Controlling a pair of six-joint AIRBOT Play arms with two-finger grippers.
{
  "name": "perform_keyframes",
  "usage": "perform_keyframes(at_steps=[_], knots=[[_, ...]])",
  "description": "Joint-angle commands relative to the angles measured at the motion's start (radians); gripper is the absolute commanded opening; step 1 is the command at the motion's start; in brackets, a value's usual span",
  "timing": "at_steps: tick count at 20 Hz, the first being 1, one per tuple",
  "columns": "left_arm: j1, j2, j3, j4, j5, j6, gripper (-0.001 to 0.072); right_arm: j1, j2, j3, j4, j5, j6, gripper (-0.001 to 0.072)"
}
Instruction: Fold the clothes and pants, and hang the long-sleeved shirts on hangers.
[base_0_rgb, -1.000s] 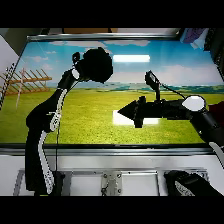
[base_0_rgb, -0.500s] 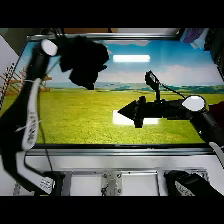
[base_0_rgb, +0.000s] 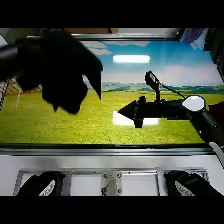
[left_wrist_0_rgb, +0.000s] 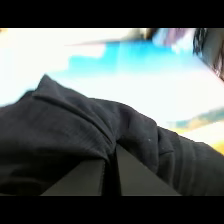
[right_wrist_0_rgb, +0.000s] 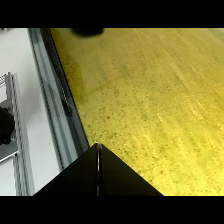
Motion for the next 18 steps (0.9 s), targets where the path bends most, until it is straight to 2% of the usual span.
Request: perform_keyframes(at_steps=[1, 3, 6, 11, 13, 18], knots=[[-0.003, 0.199, -0.263, -0.016, -0.061, -0.123, 0.0022, 0.001, 0.000, 0.000, 0.000, 0.000, 0.000, 0.0028], [-0.039, 0.249, -0.367, -0.038, -0.060, -0.137, 0.0022, 0.001, 0.000, 0.000, 0.000, 0.000, 0.000, 0.0028], [-0.154, 0.275, -0.471, -0.035, -0.052, -0.203, 0.0023, 0.001, 0.000, 0.000, 0.000, 0.000, 0.000, 0.0027], [-0.321, 0.175, -0.544, -0.024, -0.063, -0.202, 0.0023, 0.001, 0.000, 0.000, 0.066, 0.000, 0.000, 0.0028], [-0.334, 0.107, -0.543, -0.026, -0.057, -0.202, 0.0023, 0.001, 0.000, 0.000, 0.138, 0.009, 0.000, 0.0028], [-0.292, -0.032, -0.491, -0.025, -0.063, -0.177, 0.0023, -0.086, 0.001, 0.001, 0.131, 0.031, 0.000, 0.0028]])
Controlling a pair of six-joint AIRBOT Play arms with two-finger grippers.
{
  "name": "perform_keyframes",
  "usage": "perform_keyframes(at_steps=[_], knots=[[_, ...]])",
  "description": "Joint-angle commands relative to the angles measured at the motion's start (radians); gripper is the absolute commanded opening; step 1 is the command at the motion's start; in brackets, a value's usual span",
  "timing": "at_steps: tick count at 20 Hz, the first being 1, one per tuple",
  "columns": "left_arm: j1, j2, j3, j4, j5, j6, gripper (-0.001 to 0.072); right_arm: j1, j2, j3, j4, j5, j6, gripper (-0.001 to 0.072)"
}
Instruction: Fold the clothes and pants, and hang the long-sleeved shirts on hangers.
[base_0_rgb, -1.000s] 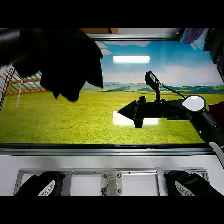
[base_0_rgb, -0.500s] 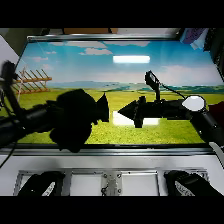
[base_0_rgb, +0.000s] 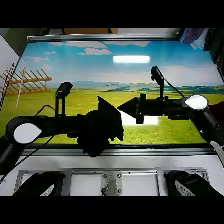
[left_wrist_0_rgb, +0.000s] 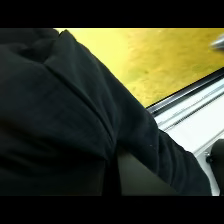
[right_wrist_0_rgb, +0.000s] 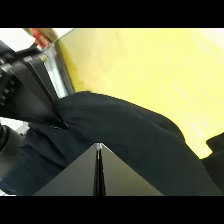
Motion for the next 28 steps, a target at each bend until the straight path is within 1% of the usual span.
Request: perform_keyframes(at_steps=[1, 3, 4, 6, 8, 9, 10, 12, 13, 14, 15, 16, 17, 18, 20, 21, 23, 24, 28], knots=[[0.015, -0.100, 0.041, 0.002, -0.003, 0.029, 0.0022, -0.073, 0.001, 0.001, 0.016, 0.015, 0.000, 0.0028], [0.014, -0.154, 0.060, 0.001, 0.004, 0.034, 0.0022, -0.107, 0.001, 0.001, 0.039, 0.020, 0.016, 0.0027], [0.013, -0.185, 0.067, -0.001, 0.007, 0.042, 0.0023, -0.117, 0.002, 0.001, 0.047, 0.033, 0.049, 0.0028], [-0.003, -0.245, 0.090, 0.001, 0.038, 0.076, 0.0023, -0.126, 0.002, 0.001, 0.046, 0.074, 0.044, 0.0027], [-0.019, -0.307, 0.159, 0.001, 0.072, 0.105, 0.0022, -0.149, 0.002, 0.002, 0.006, 0.069, 0.053, 0.0024], [-0.027, -0.343, 0.210, 0.001, 0.077, 0.123, 0.0022, -0.174, 0.006, 0.009, -0.053, 0.049, 0.108, 0.0024], [-0.031, -0.370, 0.254, 0.001, 0.071, 0.141, 0.0022, -0.203, 0.018, 0.023, -0.166, 0.018, 0.216, 0.0024], [-0.022, -0.413, 0.325, 0.002, 0.041, 0.153, 0.0025, -0.245, 0.069, 0.052, -0.460, -0.030, 0.440, 0.0024], [-0.003, -0.426, 0.351, 0.002, 0.019, 0.153, 0.0268, -0.256, 0.104, 0.059, -0.607, -0.056, 0.523, 0.0024], [0.026, -0.428, 0.367, 0.002, 0.009, 0.151, 0.0633, -0.256, 0.141, 0.059, -0.748, -0.084, 0.612, 0.0024], [0.065, -0.422, 0.375, 0.001, 0.000, 0.133, 0.0661, -0.256, 0.177, 0.059, -0.896, -0.092, 0.726, 0.0024], [0.109, -0.405, 0.365, 0.000, -0.002, 0.119, 0.0662, -0.256, 0.203, 0.058, -1.011, -0.080, 0.834, 0.0024], [0.160, -0.378, 0.333, 0.000, 0.001, 0.098, 0.0662, -0.256, 0.217, 0.056, -1.075, -0.057, 0.901, 0.0024], [0.206, -0.348, 0.286, 0.000, 0.003, 0.083, 0.0662, -0.256, 0.221, 0.055, -1.109, -0.025, 0.935, 0.0025], [0.296, -0.287, 0.153, -0.001, -0.002, 0.059, 0.0662, -0.255, 0.208, 0.039, -1.082, -0.003, 0.948, 0.0039], [0.336, -0.259, 0.076, -0.003, 0.000, 0.039, 0.0662, -0.255, 0.196, 0.023, -1.048, -0.010, 0.949, 0.0099], [0.388, -0.228, -0.056, -0.008, 0.001, 0.019, 0.0662, -0.255, 0.155, -0.010, -0.972, -0.018, 0.951, 0.0651], [0.403, -0.221, -0.114, -0.011, 0.014, 0.017, 0.0662, -0.255, 0.127, -0.021, -0.939, -0.019, 0.951, 0.0699], [0.410, -0.262, -0.239, -0.022, 0.142, 0.013, 0.0662, -0.254, -0.014, -0.037, -0.784, -0.047, 0.951, 0.0699]])
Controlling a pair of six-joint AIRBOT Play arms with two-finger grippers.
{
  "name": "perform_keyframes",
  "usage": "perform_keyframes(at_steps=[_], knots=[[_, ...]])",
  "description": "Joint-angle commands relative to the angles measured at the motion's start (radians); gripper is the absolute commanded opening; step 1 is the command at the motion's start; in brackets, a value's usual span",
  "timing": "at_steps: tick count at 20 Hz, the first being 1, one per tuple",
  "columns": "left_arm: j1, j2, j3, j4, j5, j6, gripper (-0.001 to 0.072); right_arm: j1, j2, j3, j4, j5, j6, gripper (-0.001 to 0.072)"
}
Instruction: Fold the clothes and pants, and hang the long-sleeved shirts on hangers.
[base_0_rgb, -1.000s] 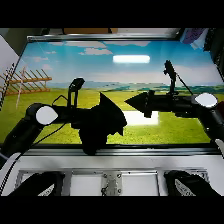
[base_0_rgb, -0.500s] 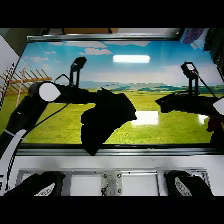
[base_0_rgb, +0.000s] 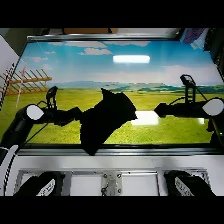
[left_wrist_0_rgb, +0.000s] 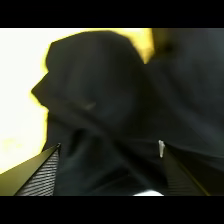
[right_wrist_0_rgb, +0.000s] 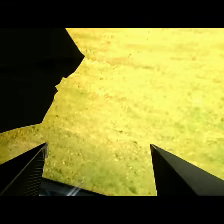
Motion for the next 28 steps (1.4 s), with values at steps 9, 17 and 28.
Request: perform_keyframes(at_steps=[9, 17, 28], knots=[[-0.018, -0.383, 0.074, -0.152, 0.160, 0.033, 0.0662, 0.082, -0.340, -0.013, 0.256, -0.174, 0.017, 0.0699], [-0.008, -0.459, 0.174, -0.150, 0.150, 0.033, 0.0022, 0.216, -0.540, -0.011, 0.613, -0.407, -0.181, 0.0519], [0.123, -0.030, 0.626, -0.148, 0.056, 0.135, 0.0022, 0.073, -0.154, 0.505, 0.145, -0.214, -0.180, 0.0022]])
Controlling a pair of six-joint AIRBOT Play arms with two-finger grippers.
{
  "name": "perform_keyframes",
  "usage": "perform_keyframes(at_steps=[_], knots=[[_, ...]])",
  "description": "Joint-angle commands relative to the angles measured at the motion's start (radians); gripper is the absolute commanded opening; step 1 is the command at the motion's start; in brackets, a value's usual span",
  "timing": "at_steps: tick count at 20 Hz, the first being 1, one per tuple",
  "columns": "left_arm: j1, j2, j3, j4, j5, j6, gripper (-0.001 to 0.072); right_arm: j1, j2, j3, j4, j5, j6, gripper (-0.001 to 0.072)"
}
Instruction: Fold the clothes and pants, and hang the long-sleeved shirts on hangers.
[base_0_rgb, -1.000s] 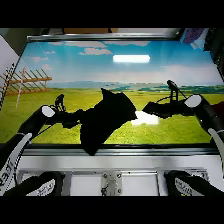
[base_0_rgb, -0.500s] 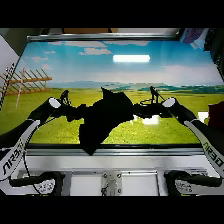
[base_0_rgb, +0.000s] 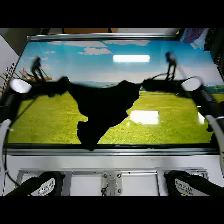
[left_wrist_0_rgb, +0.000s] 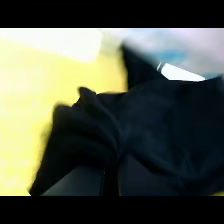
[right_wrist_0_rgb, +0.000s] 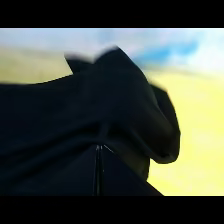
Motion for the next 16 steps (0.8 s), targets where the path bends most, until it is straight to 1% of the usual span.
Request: perform_keyframes(at_steps=[1, 3, 5, 6, 8, 11, 12, 13, 14, 15, 16], knots=[[0.010, 0.178, 0.240, 0.003, -0.018, 0.049, 0.0022, -0.037, 0.187, 0.270, -0.222, 0.111, 0.058, 0.0021], [0.011, 0.252, 0.324, 0.024, -0.004, 0.072, 0.0022, -0.035, 0.275, 0.346, -0.225, 0.121, 0.100, 0.0021], [0.011, 0.283, 0.365, 0.146, -0.018, 0.064, 0.0023, -0.013, 0.339, 0.350, -0.225, 0.138, 0.124, 0.0021], [0.011, 0.287, 0.367, 0.216, -0.023, 0.048, 0.0022, 0.010, 0.353, 0.349, -0.226, 0.177, 0.127, 0.0021], [0.011, 0.266, 0.367, 0.330, -0.078, 0.003, 0.0022, 0.077, 0.351, 0.333, -0.225, 0.256, 0.166, 0.0021], [0.011, 0.187, 0.367, 0.362, -0.138, -0.001, 0.0023, 0.207, 0.307, 0.267, -0.224, 0.309, 0.169, 0.0025], [0.011, 0.159, 0.367, 0.362, -0.132, 0.000, 0.0023, 0.248, 0.288, 0.250, -0.222, 0.316, 0.168, 0.0048], [0.011, 0.134, 0.368, 0.361, -0.120, -0.001, 0.0023, 0.286, 0.263, 0.243, -0.222, 0.323, 0.168, 0.0241], [0.011, 0.111, 0.373, 0.362, -0.108, -0.001, 0.0023, 0.313, 0.237, 0.243, -0.222, 0.322, 0.168, 0.0543], [0.011, 0.086, 0.392, 0.363, -0.105, 0.000, 0.0023, 0.324, 0.219, 0.243, -0.222, 0.319, 0.167, 0.0669], [0.012, 0.063, 0.421, 0.375, -0.100, 0.001, 0.0023, 0.325, 0.207, 0.243, -0.227, 0.313, 0.167, 0.0658]])
